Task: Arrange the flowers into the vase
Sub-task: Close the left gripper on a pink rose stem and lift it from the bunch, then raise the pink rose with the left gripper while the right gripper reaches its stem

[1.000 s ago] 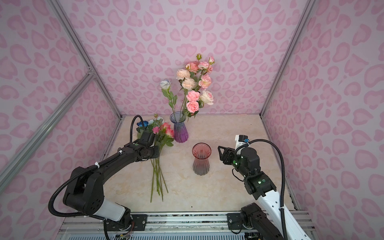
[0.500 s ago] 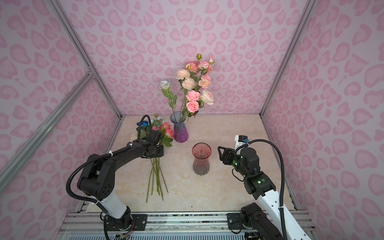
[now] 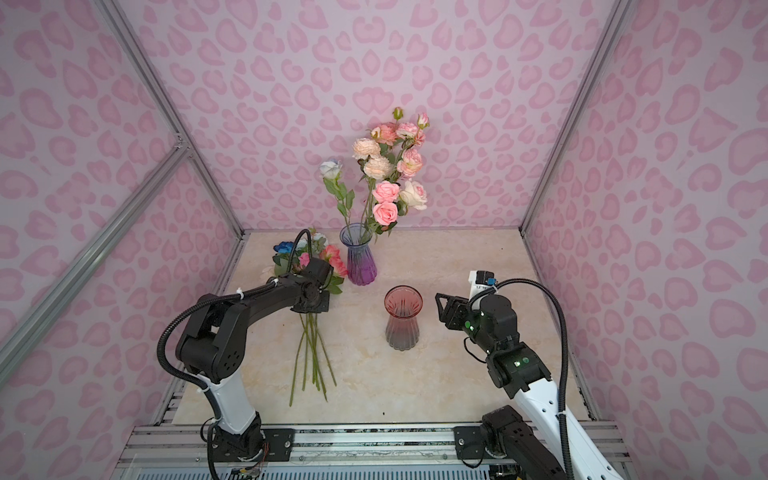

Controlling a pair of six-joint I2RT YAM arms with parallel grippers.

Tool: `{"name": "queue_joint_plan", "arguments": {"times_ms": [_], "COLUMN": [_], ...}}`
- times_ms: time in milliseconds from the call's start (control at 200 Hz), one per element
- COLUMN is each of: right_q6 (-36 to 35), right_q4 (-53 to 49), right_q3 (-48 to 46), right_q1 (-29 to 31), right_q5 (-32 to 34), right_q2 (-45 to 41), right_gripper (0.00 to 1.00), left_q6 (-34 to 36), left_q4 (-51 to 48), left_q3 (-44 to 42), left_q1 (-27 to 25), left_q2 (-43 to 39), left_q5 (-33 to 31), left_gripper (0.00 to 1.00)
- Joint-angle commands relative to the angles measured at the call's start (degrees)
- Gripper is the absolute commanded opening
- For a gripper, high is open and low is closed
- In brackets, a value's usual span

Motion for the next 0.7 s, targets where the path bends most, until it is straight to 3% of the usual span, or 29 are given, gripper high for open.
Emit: {"name": "queue_joint_plan", "arguments": {"times_ms": [0, 120, 325, 480, 615, 695], "right_q6": [-0.48, -0.14, 0.26, -3.65, -9.85, -11.23], "right_q4": [1.30, 1.33, 1.47, -1.05, -4.81, -6.34], "right_q3": [0.23, 0.32, 0.90, 5.29, 12.42, 17.35], "right_q1": [0.01, 0.02, 0.03, 0.72, 5.88, 10.76], "right_q5": [0.64, 0.37, -0.57, -3.55, -3.51, -1.68], "right_q2": [-0.01, -0.08, -0.26, -0.54, -0.60, 0.81], "right_gripper": [0.62, 0.62, 0.62, 0.62, 0.63, 0.64], "left_q6": [0.23, -0.31, -1.01, -1.91, -2.98, -3.33], "left_q4": [-0.82, -0.98, -2.06, -1.57, -0.07, 2.07], "left_q3": [0.15, 0.20, -0.41, -2.19, -1.23, -0.30], "left_q1": [0.00, -0.13, -0.09, -0.09, -0.08, -0.26], "left_q2": [-1.94, -6.16, -13.94, -25.86, -38.13, -42.87], "left_q5": [0.14, 3.40, 6.26, 10.88, 14.57, 19.95], "left_gripper": [0.13, 0.03, 0.03, 0.03, 0.03, 0.03]}}
